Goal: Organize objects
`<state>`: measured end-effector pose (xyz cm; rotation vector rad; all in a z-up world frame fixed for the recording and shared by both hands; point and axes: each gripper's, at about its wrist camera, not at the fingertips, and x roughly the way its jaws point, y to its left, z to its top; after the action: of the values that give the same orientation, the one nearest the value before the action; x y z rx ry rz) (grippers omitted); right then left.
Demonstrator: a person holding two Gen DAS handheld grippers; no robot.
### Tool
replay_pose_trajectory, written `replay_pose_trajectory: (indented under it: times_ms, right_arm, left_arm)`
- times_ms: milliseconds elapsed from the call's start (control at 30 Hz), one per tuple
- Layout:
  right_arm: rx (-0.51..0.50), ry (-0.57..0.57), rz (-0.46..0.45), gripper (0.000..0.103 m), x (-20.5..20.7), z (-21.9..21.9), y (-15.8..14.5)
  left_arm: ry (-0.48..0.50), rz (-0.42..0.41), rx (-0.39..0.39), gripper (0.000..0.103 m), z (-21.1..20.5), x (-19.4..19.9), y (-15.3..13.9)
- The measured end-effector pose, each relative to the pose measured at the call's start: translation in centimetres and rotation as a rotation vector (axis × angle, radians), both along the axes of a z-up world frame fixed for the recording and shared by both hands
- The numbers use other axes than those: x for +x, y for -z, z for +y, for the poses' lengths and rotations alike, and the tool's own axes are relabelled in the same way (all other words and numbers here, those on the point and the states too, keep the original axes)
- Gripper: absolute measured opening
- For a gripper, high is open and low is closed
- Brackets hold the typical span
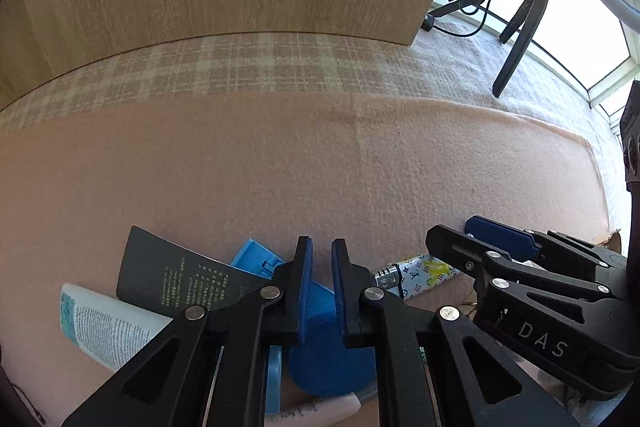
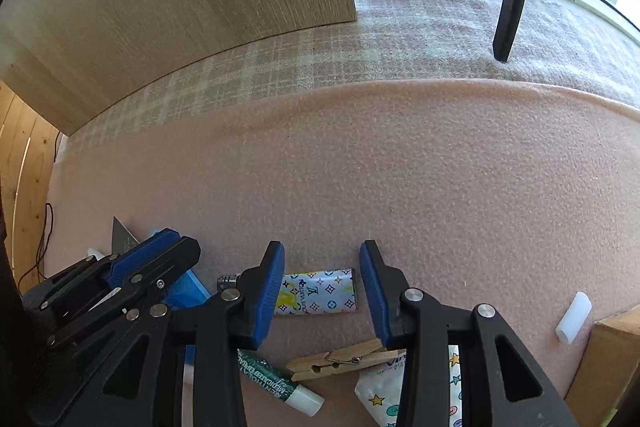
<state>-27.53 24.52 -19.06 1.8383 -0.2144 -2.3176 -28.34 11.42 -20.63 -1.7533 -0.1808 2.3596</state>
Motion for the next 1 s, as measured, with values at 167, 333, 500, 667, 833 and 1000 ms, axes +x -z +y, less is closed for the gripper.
replay_pose_trajectory:
  times_ms: [167, 333, 500, 667, 833, 1000]
  right_arm:
    - [-0.023, -0.075, -0.010, 0.036, 3.2, -0.4, -0.1]
    - [-0.072, -0.098, -0.030, 0.034, 6.9, -0.3, -0.3]
    - [-0.099, -0.109, -0.014, 0.033, 11.2, -0.3, -0.5]
    - [-0.122, -0.108, 0.020, 0.033, 15.7, -0.1, -0.4]
    - [-0.151, -0.125, 0.030, 0.032, 19.3, 0.7, -0.6]
    - [-0.095, -0.143, 0.032, 0.031, 21.1, 1.7, -0.5]
  left_arm:
    - [0.068, -0.003, 0.023, 0.002, 0.9, 2.1, 0.1]
    - [0.124, -0.009, 0.026, 0.001, 1.7, 5.7, 0.1]
    - [0.137, -0.011, 0.037, 0.001, 0.9, 10.0, 0.0]
    - [0.139, 0.002, 0.016, 0.001, 0.3, 14.2, -0.2]
    - [0.120, 0.018, 0.025, 0.000, -1.2, 17.8, -0.2]
    - [0.112, 0.028, 0.005, 0.000, -2.3, 20.2, -0.4]
